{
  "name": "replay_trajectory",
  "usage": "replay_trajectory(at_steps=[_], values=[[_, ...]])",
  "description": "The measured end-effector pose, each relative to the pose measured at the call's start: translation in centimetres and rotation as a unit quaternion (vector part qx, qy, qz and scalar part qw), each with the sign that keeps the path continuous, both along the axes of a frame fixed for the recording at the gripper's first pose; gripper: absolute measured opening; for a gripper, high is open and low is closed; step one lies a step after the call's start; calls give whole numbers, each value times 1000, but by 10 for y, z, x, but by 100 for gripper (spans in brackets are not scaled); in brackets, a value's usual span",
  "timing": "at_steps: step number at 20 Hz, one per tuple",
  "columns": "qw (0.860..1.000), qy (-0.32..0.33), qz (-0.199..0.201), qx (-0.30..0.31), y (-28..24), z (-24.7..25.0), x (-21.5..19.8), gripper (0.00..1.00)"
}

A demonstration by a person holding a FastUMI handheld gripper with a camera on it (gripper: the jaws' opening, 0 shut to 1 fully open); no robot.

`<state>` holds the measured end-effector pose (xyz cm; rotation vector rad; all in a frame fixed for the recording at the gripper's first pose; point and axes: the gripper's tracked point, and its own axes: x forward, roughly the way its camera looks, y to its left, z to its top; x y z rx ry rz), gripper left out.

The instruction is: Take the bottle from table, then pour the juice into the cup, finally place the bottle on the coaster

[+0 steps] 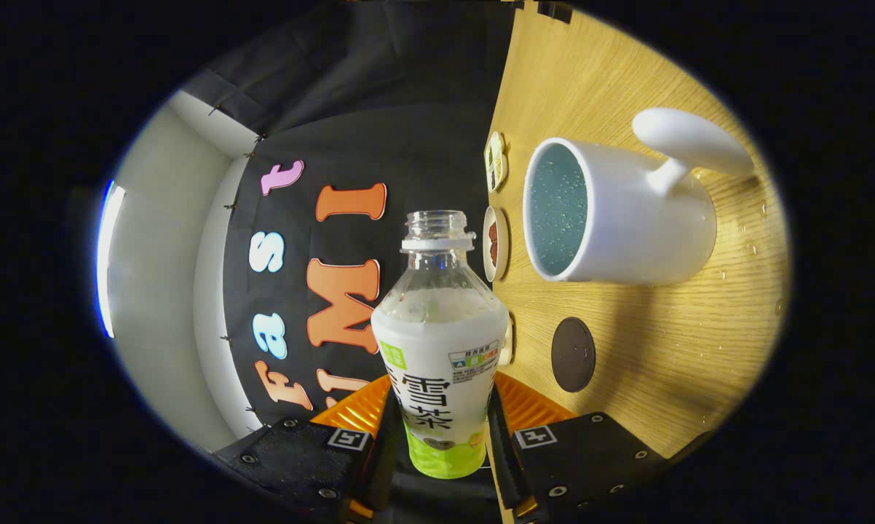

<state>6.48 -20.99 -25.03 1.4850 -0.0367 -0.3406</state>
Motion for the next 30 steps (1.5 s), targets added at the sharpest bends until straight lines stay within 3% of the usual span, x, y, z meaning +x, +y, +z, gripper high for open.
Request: replay_trajectory(at_steps=[14, 30], values=[[996, -15, -35, 79, -14, -5, -1, 57], [993, -30, -42, 105, -21, -1, -1, 58]])
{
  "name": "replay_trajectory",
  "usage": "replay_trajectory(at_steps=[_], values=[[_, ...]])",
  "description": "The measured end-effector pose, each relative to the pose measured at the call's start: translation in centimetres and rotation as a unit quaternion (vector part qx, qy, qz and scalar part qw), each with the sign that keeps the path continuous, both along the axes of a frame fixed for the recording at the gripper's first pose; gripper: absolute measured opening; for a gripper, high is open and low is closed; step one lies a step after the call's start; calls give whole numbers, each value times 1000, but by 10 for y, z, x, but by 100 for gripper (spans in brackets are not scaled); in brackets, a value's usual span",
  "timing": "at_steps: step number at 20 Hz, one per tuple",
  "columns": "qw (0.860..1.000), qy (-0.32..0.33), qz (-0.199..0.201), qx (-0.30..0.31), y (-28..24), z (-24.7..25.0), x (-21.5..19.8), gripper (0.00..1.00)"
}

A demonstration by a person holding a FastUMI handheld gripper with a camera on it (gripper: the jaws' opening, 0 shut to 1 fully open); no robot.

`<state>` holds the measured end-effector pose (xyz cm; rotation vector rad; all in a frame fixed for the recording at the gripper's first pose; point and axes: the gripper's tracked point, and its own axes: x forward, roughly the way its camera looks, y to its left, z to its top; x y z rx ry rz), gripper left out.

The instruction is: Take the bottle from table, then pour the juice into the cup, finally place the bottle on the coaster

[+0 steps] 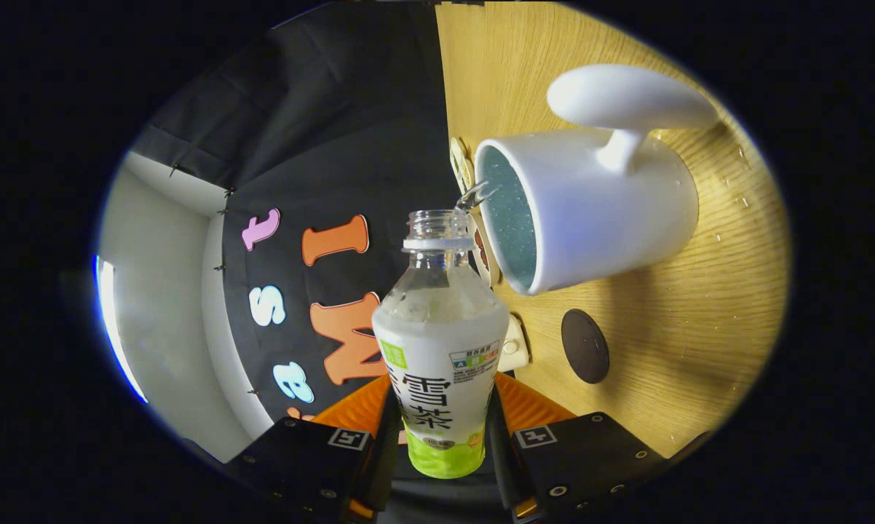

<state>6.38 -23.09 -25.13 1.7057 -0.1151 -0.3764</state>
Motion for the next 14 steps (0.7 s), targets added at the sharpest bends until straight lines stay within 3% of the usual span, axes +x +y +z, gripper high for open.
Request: replay_trajectory(at_steps=[14], values=[[999, -22, -13, 35, 2, 9, 4, 58]])
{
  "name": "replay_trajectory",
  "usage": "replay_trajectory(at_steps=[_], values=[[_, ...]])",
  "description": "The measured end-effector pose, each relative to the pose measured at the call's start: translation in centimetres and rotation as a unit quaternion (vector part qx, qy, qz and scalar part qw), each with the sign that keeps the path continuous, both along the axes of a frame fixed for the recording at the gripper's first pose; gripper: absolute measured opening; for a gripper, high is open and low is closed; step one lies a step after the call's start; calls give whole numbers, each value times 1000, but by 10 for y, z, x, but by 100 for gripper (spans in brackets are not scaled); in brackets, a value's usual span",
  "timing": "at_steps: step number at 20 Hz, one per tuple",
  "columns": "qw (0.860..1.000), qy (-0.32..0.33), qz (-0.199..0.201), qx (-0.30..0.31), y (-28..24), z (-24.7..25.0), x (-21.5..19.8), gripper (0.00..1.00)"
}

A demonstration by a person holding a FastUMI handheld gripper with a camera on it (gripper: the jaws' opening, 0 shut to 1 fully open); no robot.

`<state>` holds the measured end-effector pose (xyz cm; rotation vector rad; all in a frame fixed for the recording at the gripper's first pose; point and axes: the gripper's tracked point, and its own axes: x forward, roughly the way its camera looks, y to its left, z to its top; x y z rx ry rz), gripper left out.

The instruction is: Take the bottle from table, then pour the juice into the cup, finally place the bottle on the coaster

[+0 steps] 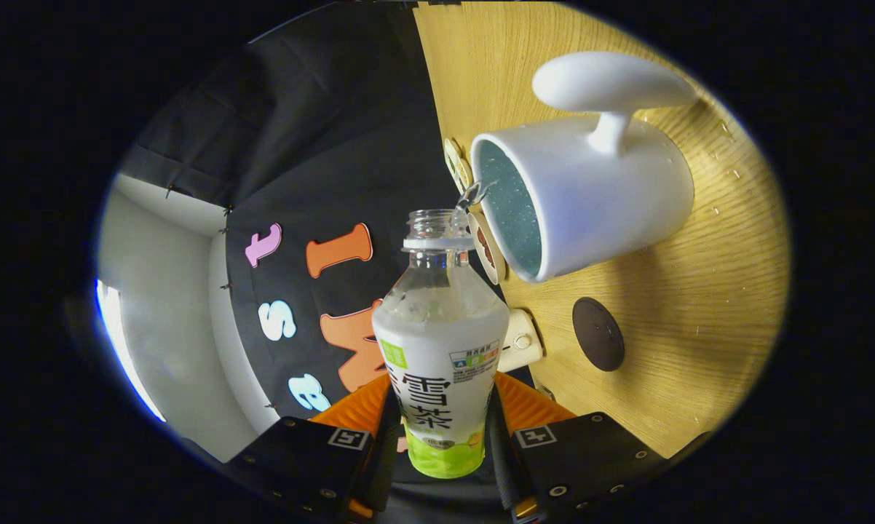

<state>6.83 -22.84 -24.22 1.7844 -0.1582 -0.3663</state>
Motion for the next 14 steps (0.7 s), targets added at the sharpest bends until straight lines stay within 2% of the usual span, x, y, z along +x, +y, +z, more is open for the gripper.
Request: replay_trajectory(at_steps=[14], values=[[999, -8, -12, 45, 0, 0, 1, 58]])
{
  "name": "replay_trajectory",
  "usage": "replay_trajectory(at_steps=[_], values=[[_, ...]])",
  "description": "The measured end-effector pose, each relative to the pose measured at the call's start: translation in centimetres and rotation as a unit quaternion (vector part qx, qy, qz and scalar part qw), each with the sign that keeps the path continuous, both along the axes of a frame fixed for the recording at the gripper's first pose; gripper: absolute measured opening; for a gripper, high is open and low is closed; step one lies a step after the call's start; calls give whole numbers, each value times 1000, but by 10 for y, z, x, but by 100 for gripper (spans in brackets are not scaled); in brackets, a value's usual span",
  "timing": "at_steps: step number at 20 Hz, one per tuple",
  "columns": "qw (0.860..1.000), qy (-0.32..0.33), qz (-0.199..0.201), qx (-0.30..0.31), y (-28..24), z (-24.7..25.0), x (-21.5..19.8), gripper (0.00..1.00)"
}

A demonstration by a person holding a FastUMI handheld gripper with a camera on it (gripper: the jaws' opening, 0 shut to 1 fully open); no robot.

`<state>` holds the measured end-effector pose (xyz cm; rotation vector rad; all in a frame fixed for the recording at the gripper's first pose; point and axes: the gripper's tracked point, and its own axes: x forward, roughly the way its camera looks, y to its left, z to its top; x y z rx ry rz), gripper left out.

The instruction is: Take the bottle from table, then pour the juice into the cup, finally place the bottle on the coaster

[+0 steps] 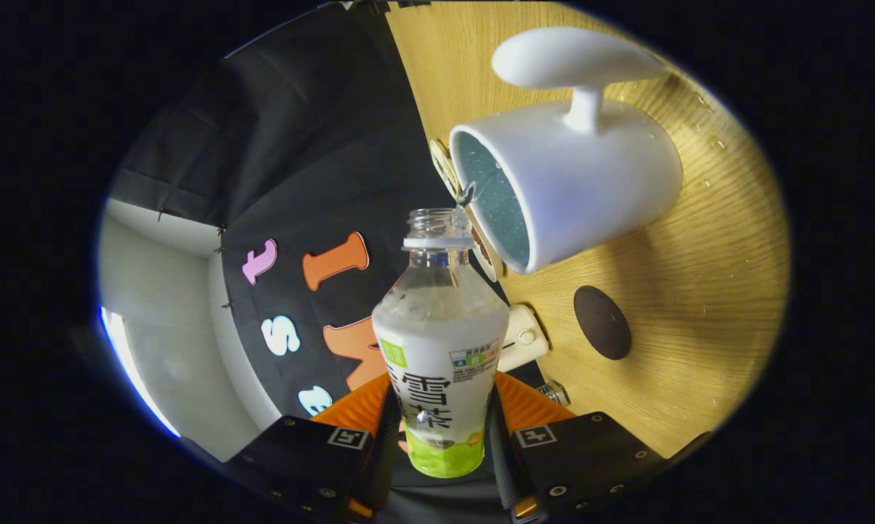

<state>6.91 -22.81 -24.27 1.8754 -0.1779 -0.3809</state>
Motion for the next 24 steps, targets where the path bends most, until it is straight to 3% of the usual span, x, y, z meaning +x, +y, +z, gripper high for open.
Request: replay_trajectory(at_steps=[15, 24], values=[[996, -44, -28, 71, -5, 2, -11, 58], [990, -76, -45, 110, -8, 33, -9, 58]])
